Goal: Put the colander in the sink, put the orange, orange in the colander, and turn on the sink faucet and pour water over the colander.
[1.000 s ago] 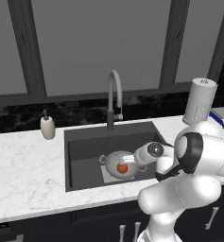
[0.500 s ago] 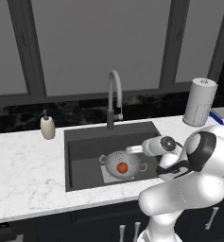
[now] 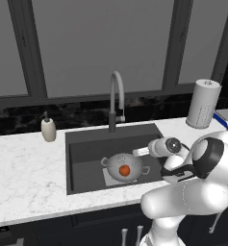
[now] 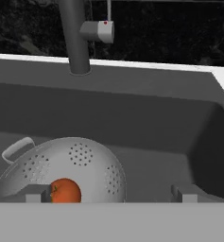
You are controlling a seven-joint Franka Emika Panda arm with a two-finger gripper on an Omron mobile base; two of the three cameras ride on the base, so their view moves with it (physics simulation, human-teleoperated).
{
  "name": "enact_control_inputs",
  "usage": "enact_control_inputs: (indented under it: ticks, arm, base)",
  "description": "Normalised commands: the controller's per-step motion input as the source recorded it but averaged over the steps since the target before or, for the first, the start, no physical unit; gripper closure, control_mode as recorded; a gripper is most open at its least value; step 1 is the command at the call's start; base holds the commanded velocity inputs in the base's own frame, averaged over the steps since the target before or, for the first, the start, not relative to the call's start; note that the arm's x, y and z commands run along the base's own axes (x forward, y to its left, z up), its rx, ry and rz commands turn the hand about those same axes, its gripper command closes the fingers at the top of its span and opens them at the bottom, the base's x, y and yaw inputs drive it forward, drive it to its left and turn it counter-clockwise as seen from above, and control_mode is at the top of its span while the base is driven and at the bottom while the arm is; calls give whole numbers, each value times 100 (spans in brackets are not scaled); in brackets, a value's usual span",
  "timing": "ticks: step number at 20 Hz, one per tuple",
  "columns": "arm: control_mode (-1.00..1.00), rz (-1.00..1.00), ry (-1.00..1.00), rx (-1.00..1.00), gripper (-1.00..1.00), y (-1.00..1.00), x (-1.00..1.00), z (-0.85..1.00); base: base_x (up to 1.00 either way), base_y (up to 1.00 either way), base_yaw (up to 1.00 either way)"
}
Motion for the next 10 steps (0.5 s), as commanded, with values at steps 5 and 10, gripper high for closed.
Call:
enact_control_inputs:
  ticks: [5,10]
  arm:
    - [-100,-4,52,-11,-100,-4,11,100]
    - [-100,-1,54,-3,-100,-6,17,100]
  base:
    - [0,0,0]
    - [0,0,0]
